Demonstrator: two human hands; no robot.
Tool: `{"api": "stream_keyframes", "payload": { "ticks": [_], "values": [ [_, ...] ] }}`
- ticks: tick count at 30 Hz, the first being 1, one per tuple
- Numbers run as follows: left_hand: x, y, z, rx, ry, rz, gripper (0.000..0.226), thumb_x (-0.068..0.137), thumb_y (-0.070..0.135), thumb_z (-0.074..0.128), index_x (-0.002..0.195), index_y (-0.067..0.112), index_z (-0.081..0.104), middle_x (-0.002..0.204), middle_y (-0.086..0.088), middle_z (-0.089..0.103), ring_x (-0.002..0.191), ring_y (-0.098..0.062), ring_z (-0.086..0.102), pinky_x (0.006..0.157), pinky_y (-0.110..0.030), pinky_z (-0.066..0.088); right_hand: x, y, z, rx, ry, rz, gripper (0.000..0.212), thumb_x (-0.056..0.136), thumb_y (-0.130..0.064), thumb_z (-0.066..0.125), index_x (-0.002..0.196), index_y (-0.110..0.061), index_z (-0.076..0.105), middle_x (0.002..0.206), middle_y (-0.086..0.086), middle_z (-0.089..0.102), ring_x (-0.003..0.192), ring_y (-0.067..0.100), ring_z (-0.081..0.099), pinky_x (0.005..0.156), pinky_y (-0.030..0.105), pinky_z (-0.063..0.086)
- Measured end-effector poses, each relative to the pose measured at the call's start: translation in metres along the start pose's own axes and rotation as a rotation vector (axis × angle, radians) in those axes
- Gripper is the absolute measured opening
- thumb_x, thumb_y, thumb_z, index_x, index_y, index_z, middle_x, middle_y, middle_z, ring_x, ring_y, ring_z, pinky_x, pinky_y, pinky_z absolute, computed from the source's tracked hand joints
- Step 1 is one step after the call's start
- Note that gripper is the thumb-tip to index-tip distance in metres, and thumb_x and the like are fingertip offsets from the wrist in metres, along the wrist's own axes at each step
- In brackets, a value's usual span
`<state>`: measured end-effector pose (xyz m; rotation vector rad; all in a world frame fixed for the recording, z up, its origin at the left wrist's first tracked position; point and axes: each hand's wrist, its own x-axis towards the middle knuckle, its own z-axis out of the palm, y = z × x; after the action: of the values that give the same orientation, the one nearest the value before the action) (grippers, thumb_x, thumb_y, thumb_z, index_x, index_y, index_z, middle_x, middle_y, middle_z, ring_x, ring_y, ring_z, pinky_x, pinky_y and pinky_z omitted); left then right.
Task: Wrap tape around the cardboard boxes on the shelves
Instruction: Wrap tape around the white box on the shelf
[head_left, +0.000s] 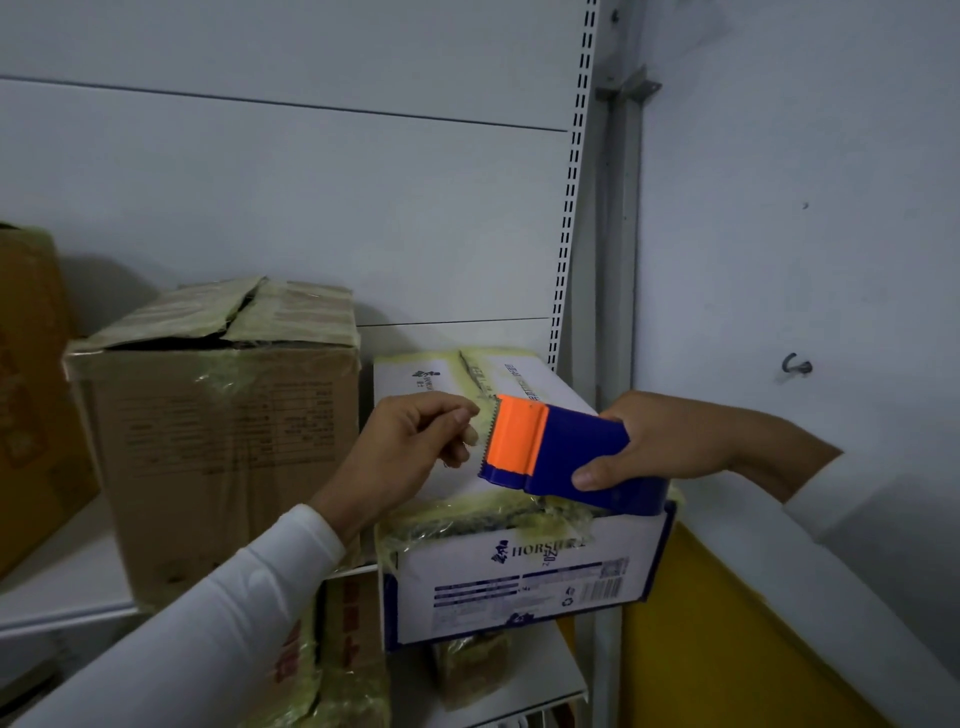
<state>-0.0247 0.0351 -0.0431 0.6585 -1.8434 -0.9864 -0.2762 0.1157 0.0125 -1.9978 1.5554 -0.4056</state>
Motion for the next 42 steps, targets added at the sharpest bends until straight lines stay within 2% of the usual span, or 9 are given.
{"api": "stream_keyframes", "payload": {
  "ticks": [5,8,13,18,22,28,34,38,42],
  "values": [
    [-0.009,0.002,-0.002,-0.1,0.001,-0.021,0.018,0.094,0.003,0.052,0.101,0.004,0.069,0.083,-0.012,0.071,0.063,-0.019,0.063,0.063,-0.029,0.056,-0.003,-0.002,-0.008,0.061,-0.005,-0.008,0.021,0.079,-0.039,0.074,0.082,-0.021,0.066,0.08,-0.004,0.074,0.074,0.013,0.071,0.065,0.027,0.052],
    [-0.011,0.004,-0.003,-0.164,0.027,-0.012,0.018,0.094,0.004,0.052,0.1,0.002,0.069,0.083,-0.013,0.07,0.059,-0.02,0.06,0.058,-0.028,0.054,-0.006,0.0,-0.013,0.127,0.027,-0.012,0.039,0.073,-0.049,0.076,0.087,-0.013,0.07,0.089,0.004,0.075,0.081,0.023,0.072,0.07,0.032,0.055],
    [-0.015,0.011,-0.003,0.003,0.0,0.075,0.017,0.094,0.008,0.054,0.098,0.011,0.071,0.084,-0.005,0.073,0.058,-0.017,0.056,0.055,-0.028,0.049,-0.008,0.001,-0.013,0.147,0.034,0.012,0.027,0.076,-0.043,0.078,0.083,-0.018,0.07,0.088,0.005,0.075,0.08,0.021,0.071,0.071,0.033,0.053],
    [-0.002,0.026,-0.009,0.003,0.061,0.101,0.017,0.092,0.005,0.056,0.087,0.008,0.073,0.076,-0.009,0.072,0.05,-0.013,0.045,0.05,-0.027,0.041,-0.013,-0.008,-0.014,0.156,0.003,0.019,0.023,0.075,-0.042,0.077,0.075,-0.021,0.068,0.08,0.001,0.074,0.072,0.014,0.069,0.066,0.028,0.051],
    [-0.012,0.035,-0.001,0.072,0.013,0.138,0.017,0.093,0.007,0.056,0.09,0.009,0.073,0.078,-0.007,0.072,0.053,-0.013,0.048,0.053,-0.026,0.046,-0.017,-0.01,-0.015,0.154,-0.022,0.038,0.021,0.076,-0.042,0.076,0.07,-0.024,0.067,0.073,-0.005,0.072,0.067,0.009,0.067,0.063,0.023,0.048],
    [-0.012,0.041,0.002,-0.025,0.162,0.047,0.019,0.093,0.006,0.054,0.09,0.004,0.072,0.075,-0.012,0.07,0.054,-0.015,0.047,0.051,-0.023,0.043,-0.018,-0.009,-0.014,0.144,-0.043,0.031,0.022,0.082,-0.038,0.068,0.083,-0.016,0.066,0.077,-0.003,0.073,0.069,0.009,0.069,0.061,0.02,0.049],
    [-0.032,0.04,0.019,0.185,0.134,0.111,0.017,0.093,0.011,0.057,0.092,0.014,0.074,0.077,0.003,0.072,0.055,-0.004,0.053,0.055,-0.015,0.045,-0.02,0.002,-0.013,0.097,0.001,-0.019,0.027,0.077,-0.042,0.072,0.064,-0.022,0.061,0.062,-0.006,0.066,0.057,0.007,0.062,0.056,0.022,0.043],
    [-0.028,0.037,0.018,0.172,0.209,0.08,0.019,0.094,0.01,0.055,0.089,0.013,0.073,0.072,0.004,0.071,0.051,-0.004,0.049,0.055,-0.019,0.047,-0.025,0.002,-0.014,0.095,-0.016,-0.017,0.024,0.081,-0.039,0.07,0.069,-0.02,0.062,0.066,-0.006,0.068,0.06,0.007,0.064,0.057,0.021,0.045],
    [-0.009,0.038,-0.002,0.019,0.314,-0.022,0.019,0.093,0.008,0.056,0.08,0.005,0.07,0.067,-0.007,0.067,0.053,-0.017,0.045,0.051,-0.027,0.04,-0.036,0.003,-0.02,0.104,0.004,0.03,0.031,0.077,-0.045,0.073,0.071,-0.016,0.066,0.073,0.002,0.071,0.065,0.015,0.066,0.06,0.024,0.046]
  ]
}}
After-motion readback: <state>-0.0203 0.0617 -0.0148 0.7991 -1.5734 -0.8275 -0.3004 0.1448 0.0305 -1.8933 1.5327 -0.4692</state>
